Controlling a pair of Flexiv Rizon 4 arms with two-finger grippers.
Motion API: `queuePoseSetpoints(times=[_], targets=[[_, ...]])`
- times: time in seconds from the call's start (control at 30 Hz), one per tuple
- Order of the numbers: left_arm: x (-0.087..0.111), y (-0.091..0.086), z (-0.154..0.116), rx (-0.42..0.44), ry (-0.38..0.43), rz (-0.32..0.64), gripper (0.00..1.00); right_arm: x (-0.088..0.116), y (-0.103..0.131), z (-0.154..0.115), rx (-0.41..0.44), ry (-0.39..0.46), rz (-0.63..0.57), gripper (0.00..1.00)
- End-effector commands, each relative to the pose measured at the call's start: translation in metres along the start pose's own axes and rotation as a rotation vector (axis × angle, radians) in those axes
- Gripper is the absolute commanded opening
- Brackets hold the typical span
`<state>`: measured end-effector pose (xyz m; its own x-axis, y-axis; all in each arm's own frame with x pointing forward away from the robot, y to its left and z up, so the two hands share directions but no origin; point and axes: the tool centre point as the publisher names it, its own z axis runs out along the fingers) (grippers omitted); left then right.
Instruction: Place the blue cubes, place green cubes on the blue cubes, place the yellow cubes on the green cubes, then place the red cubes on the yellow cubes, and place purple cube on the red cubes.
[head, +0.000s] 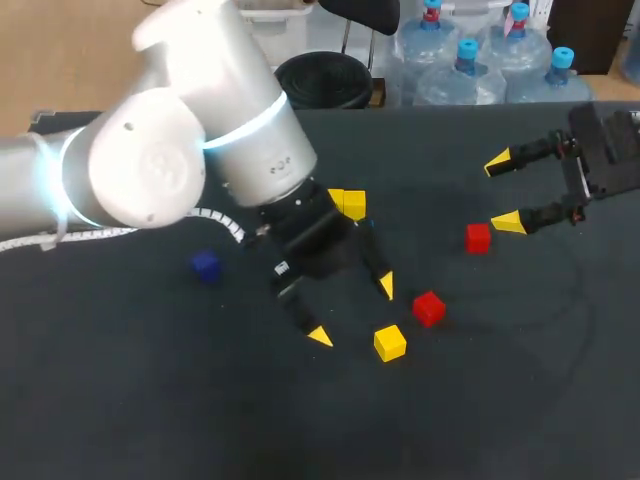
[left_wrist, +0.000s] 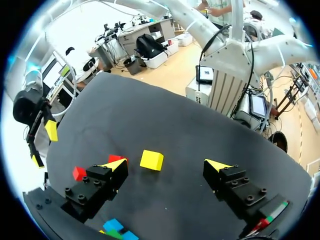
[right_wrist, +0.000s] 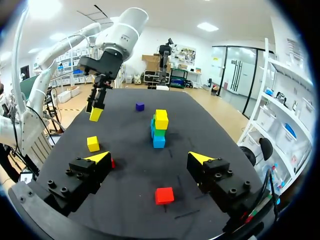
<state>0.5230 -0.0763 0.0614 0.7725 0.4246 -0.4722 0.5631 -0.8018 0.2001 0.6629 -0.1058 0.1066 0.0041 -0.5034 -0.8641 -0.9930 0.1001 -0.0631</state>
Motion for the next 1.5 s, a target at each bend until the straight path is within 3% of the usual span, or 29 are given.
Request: queuePoseSetpoints(times=[0.03, 1.0, 1.5], targets=[[0.003, 0.008, 0.007, 0.047, -0.002, 0.004, 1.0, 0.0, 0.0, 0.0, 0.001, -0.001, -0.001, 1.0], [0.009, 0.025, 0.059, 0.088, 0.011, 0.033, 1.0, 0.0, 0.0, 0.0, 0.001, -0.001, -0.001, 1.0], [0.017, 0.015, 0.063, 0.175, 0.026, 0.073, 1.0, 0.0, 0.0, 0.0, 0.001, -0.001, -0.001, 1.0]])
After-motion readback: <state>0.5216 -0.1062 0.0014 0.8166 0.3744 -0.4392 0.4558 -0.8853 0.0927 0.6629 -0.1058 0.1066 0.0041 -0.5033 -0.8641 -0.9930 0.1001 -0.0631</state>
